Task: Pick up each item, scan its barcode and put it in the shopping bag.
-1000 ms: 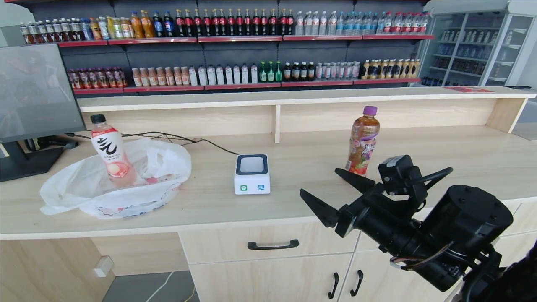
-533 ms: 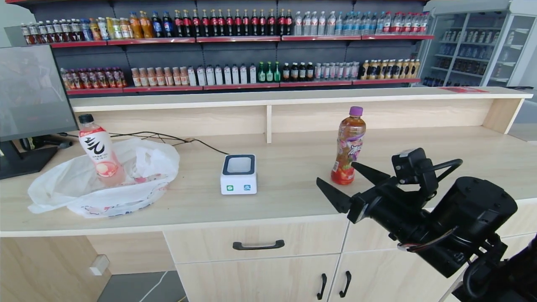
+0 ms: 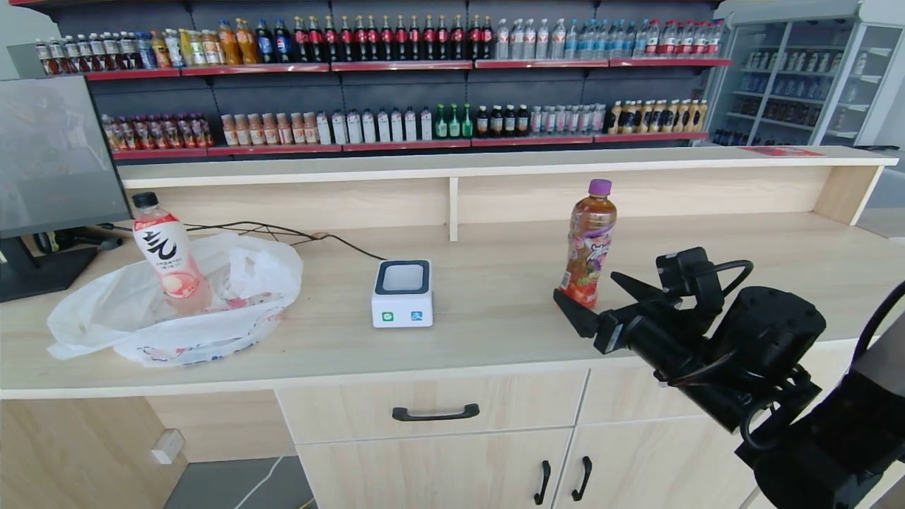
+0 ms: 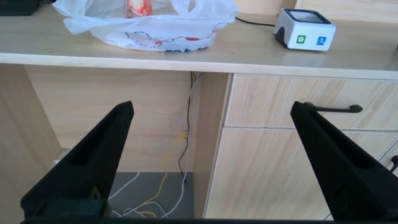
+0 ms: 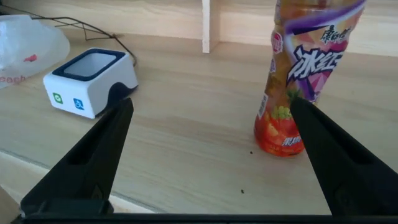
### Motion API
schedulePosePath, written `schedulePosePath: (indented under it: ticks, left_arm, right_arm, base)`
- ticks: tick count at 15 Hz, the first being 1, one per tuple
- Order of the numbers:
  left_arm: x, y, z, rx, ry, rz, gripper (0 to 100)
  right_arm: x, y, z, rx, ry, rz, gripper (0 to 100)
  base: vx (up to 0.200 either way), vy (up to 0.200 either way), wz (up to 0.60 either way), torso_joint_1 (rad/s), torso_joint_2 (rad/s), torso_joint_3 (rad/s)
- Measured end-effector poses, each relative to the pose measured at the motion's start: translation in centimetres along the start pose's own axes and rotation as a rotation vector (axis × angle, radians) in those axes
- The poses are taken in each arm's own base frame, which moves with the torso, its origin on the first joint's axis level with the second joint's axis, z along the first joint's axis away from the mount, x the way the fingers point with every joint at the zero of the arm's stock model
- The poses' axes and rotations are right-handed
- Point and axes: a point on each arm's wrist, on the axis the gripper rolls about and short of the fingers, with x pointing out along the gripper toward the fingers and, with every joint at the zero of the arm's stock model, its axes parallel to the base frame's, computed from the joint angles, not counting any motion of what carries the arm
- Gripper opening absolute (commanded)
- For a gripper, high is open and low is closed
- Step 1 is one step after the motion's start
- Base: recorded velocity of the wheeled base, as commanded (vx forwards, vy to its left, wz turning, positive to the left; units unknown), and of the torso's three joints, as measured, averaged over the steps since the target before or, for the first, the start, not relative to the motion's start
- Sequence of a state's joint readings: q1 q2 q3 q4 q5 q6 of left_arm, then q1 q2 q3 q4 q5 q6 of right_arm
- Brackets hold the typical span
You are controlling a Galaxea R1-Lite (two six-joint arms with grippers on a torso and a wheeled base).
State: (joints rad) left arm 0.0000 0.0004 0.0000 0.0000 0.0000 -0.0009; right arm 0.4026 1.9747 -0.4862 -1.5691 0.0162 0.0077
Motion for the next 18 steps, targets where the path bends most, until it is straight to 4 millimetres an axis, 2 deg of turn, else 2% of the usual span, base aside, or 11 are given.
schedulePosePath:
  ticks: [4, 12, 18]
  left_arm:
    - [0.0, 0.0, 0.0, 0.0, 0.0, 0.0, 100]
    - [0.0, 0.0, 0.0, 0.0, 0.0, 0.0, 100]
    - [0.0, 0.0, 0.0, 0.0, 0.0, 0.0, 100]
  right_arm:
    - [1.4, -2.4, -0.8, -0.006, -0.003, -0.073, 100]
    - [3.9, -3.9, -3.0, -0.001, 0.011, -0.109, 100]
    - [5.9, -4.7, -3.2, -0.002, -0.033, -0.122, 100]
  base:
    - [0.0, 0.0, 0.0, 0.0, 0.0, 0.0]
    - [0.0, 0.0, 0.0, 0.0, 0.0, 0.0]
    - [0.0, 0.0, 0.0, 0.0, 0.0, 0.0]
